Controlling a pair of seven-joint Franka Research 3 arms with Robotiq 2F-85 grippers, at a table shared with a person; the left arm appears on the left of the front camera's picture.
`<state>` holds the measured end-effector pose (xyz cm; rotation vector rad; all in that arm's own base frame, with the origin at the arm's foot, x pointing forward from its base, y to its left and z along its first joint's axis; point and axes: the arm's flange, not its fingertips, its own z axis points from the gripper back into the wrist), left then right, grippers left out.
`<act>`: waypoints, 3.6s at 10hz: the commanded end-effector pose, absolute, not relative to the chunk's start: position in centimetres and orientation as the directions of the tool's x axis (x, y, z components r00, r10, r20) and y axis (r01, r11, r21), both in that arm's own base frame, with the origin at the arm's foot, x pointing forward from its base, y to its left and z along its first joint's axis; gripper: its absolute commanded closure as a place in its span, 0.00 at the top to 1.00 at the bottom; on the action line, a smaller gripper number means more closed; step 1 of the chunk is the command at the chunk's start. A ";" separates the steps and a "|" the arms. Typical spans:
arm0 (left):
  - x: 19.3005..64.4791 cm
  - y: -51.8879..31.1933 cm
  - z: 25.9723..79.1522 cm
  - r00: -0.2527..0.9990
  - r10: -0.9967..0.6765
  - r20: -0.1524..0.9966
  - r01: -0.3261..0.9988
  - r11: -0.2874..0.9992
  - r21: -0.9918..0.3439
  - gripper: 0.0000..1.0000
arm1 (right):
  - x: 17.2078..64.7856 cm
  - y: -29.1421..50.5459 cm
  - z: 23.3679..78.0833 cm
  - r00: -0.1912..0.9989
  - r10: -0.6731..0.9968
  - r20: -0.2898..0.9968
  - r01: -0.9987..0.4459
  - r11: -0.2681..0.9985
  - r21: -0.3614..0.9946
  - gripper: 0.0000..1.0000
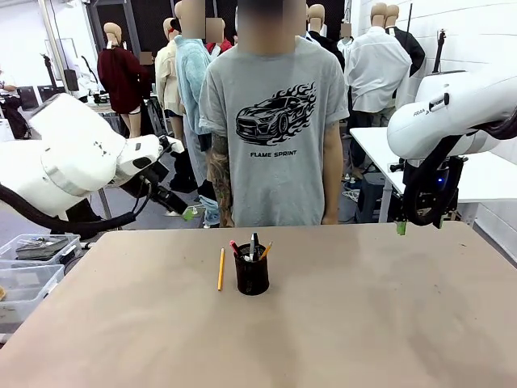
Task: Place the pens into the pen holder.
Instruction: Pick up a writing instrument from the table and place it into the Pen holder.
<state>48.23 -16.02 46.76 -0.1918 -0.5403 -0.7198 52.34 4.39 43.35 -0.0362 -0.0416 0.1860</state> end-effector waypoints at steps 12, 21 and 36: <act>49.5 -27.5 39.7 0.903 -0.394 0.173 0.405 0.914 -0.034 0.80 | 52.3 4.4 43.3 0.982 0.186 0.032 -0.185 0.982 -0.040 1.00; 50.7 -27.3 34.7 0.946 -0.285 0.157 0.290 0.957 -0.014 0.80 | 52.3 4.4 43.3 0.982 0.186 0.032 -0.185 0.982 -0.040 1.00; 51.6 -28.5 32.2 0.936 -0.315 0.159 0.319 0.948 0.000 0.80 | 52.3 4.4 43.3 0.982 0.186 0.032 -0.185 0.982 -0.040 1.00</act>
